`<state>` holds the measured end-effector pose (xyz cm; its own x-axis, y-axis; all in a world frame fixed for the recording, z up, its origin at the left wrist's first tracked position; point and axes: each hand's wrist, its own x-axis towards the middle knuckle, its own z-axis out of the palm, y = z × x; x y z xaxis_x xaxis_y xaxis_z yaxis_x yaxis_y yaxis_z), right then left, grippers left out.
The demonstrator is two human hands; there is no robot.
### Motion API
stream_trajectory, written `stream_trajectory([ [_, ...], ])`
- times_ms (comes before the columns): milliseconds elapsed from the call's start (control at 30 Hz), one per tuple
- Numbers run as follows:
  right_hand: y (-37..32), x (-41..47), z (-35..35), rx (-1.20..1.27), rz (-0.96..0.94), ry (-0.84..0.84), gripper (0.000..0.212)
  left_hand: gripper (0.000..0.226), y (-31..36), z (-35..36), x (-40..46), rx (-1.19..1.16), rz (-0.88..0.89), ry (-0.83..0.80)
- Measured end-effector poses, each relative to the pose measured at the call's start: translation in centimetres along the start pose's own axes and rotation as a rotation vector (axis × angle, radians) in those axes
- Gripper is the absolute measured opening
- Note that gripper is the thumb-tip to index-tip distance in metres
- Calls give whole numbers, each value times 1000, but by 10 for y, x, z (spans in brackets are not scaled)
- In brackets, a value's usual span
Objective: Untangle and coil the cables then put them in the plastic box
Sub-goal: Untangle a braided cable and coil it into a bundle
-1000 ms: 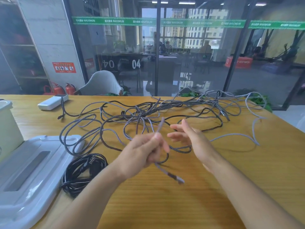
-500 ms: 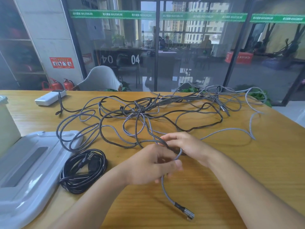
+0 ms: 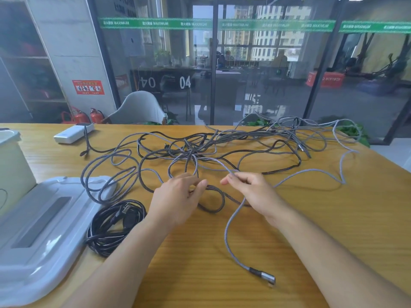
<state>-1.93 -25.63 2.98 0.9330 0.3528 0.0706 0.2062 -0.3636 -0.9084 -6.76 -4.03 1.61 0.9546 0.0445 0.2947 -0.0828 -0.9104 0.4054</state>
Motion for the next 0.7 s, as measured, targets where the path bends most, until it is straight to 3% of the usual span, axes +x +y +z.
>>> stream_trajectory([
  [100,6,5,-11,-80,-163,213,23,53,-5,2,3,18,-46,-4],
  [233,2,4,-31,50,-419,462,25,51,-13,7,9,54,-104,-29],
  [367,1,2,-45,166,-552,608,25,54,-16,9,13,80,-172,-31],
  [600,6,7,-72,436,-526,714,28,66,-21,10,24,73,-242,98],
  [700,5,8,-78,752,-467,654,27,65,-25,13,28,57,-245,132],
])
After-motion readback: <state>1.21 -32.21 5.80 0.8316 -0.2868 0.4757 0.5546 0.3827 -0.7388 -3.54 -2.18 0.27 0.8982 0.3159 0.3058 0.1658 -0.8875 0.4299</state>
